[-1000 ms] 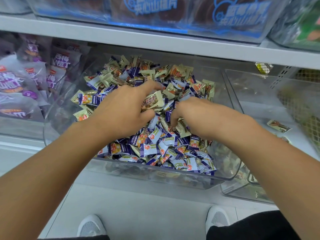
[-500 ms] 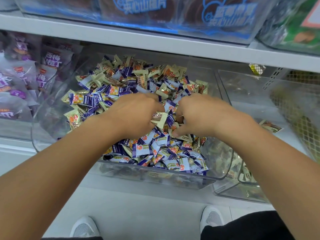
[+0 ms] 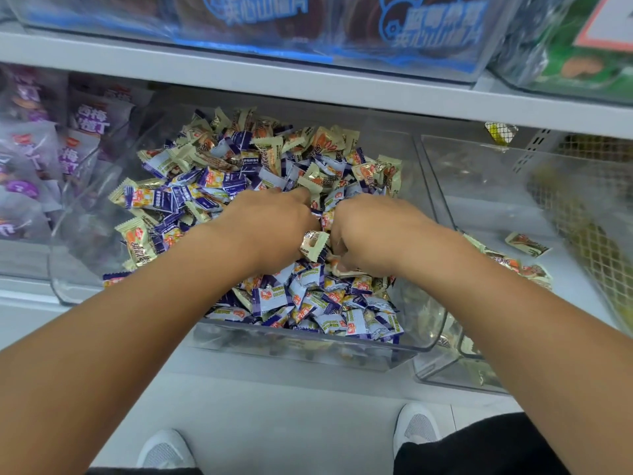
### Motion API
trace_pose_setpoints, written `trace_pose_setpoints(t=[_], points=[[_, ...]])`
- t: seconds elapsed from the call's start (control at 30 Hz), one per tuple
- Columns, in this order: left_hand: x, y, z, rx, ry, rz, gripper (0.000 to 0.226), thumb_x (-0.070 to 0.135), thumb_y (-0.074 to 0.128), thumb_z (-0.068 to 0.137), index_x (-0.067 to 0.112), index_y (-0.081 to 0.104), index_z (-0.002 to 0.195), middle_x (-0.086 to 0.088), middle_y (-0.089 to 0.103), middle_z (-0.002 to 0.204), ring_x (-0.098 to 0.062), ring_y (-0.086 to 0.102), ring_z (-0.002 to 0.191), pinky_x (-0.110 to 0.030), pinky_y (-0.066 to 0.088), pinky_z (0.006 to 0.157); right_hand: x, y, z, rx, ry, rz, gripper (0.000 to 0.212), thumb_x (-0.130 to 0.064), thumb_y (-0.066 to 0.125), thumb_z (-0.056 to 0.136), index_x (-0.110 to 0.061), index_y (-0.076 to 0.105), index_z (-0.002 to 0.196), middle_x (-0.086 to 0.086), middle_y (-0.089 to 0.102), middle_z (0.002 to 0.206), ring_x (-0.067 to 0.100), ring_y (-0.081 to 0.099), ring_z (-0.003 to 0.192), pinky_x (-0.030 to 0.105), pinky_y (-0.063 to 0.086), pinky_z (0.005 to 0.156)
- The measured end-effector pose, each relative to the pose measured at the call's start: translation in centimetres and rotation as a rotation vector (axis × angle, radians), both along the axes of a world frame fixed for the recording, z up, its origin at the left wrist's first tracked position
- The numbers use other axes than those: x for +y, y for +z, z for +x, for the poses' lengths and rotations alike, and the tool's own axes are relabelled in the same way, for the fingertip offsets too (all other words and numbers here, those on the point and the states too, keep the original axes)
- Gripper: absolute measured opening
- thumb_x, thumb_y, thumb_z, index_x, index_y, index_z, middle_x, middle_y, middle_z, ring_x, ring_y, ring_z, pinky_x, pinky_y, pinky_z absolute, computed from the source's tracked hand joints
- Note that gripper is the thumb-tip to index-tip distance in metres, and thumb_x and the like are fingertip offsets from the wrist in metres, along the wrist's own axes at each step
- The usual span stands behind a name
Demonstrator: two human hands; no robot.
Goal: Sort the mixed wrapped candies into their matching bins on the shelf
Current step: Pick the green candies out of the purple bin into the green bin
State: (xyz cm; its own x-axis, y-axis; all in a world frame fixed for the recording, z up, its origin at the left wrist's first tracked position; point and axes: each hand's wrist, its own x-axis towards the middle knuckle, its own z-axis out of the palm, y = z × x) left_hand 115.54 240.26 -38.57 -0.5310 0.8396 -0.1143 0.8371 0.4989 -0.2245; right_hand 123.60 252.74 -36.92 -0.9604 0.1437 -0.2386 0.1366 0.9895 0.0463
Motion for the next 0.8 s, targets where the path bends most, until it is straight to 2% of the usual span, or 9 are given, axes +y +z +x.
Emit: trace_pose_setpoints(t=[0.07,0.17,0.27,0.43,0.47,0.53,0.6,0.7,0.8], points=[[0.1,0.0,0.1,-0.009,0.015,-0.049,0.040,0.022,0.053,0.094,0.033,0.055,0.133,-0.003,0.039,0.125,-0.028,0.054,0.106,-0.037,0.039,0.063,0.4,0.5,0.4,-0.010,0.025,-0.023,0.012,-0.018,0.075,0.083,-0.022,0.064,0.082,0.002,0.064,0.088,0.027,0.064,0.082,0.033,0.052,0.067],[0.2,0.1,0.2,-0.039,0.029,-0.038,0.041,0.020,0.054,0.094,0.033,0.054,0.133,-0.003,0.039,0.130,-0.027,0.054,0.108,-0.036,0.040,0.066,1.1,1.0,1.2,-0.021,0.069,-0.029,0.008,-0.014,0.073,0.081,-0.021,0.072,0.078,-0.002,0.065,0.083,0.027,0.067,0.084,0.034,0.053,0.067],[-0.2,0.3,-0.2,-0.085,0.005,-0.017,0.038,0.026,0.058,0.093,0.033,0.054,0.131,0.001,0.038,0.118,-0.022,0.048,0.093,-0.034,0.038,0.066,1.6,1.1,1.7,0.011,0.096,-0.068,0.007,-0.014,0.072,0.081,-0.021,0.074,0.078,-0.002,0.070,0.078,0.023,0.067,0.080,0.036,0.057,0.067],[-2.5,0.4,-1.5,-0.426,-0.029,0.206,0.021,0.033,0.065,0.092,0.024,0.061,0.110,0.006,0.038,0.106,-0.016,0.049,0.097,-0.029,0.043,0.084,2.1,1.9,2.2,0.049,0.112,-0.120,0.006,-0.018,0.071,0.080,-0.018,0.071,0.074,-0.003,0.068,0.071,0.017,0.064,0.075,0.042,0.058,0.070],[-2.9,0.6,-1.4,-0.521,-0.023,0.285,0.018,0.036,0.066,0.092,0.024,0.062,0.105,0.007,0.040,0.105,-0.011,0.049,0.096,-0.023,0.041,0.083,2.0,2.0,2.4,0.034,0.114,-0.119,0.008,-0.024,0.074,0.079,-0.017,0.071,0.076,-0.002,0.068,0.072,0.018,0.064,0.076,0.041,0.058,0.069],[-3.4,1.0,-1.1,-0.663,0.017,0.412,0.018,0.041,0.063,0.090,0.027,0.064,0.101,0.007,0.044,0.104,-0.006,0.050,0.089,-0.014,0.040,0.075,1.5,2.0,2.6,-0.014,0.097,-0.088,0.030,-0.046,0.077,0.078,-0.017,0.070,0.085,-0.001,0.067,0.076,0.021,0.064,0.079,0.036,0.053,0.062],[-3.7,1.2,-0.7,-0.758,0.060,0.505,0.020,0.043,0.061,0.089,0.027,0.063,0.100,0.006,0.050,0.097,-0.006,0.053,0.073,-0.017,0.043,0.062,0.6,1.4,2.5,-0.030,0.063,-0.039,0.039,-0.056,0.072,0.081,-0.019,0.063,0.086,-0.002,0.057,0.077,0.022,0.058,0.075,0.030,0.040,0.057],[-3.9,1.3,-0.2,-0.876,0.073,0.569,0.015,0.039,0.061,0.091,0.025,0.062,0.096,0.012,0.054,0.067,-0.004,0.043,0.050,-0.018,0.038,0.047,-0.7,0.4,1.8,0.000,0.056,-0.017,0.039,-0.041,0.072,0.087,-0.018,0.045,0.070,-0.002,0.046,0.071,0.016,0.045,0.061,0.030,0.036,0.059],[-4.1,1.3,-0.2,-0.957,0.090,0.640,0.013,0.033,0.060,0.094,0.021,0.061,0.097,0.012,0.047,0.055,-0.009,0.037,0.048,-0.020,0.034,0.044,-0.5,1.2,1.7,0.037,0.049,-0.038,0.039,-0.030,0.071,0.082,-0.012,0.043,0.062,0.001,0.046,0.062,0.021,0.045,0.055,0.028,0.037,0.053]])
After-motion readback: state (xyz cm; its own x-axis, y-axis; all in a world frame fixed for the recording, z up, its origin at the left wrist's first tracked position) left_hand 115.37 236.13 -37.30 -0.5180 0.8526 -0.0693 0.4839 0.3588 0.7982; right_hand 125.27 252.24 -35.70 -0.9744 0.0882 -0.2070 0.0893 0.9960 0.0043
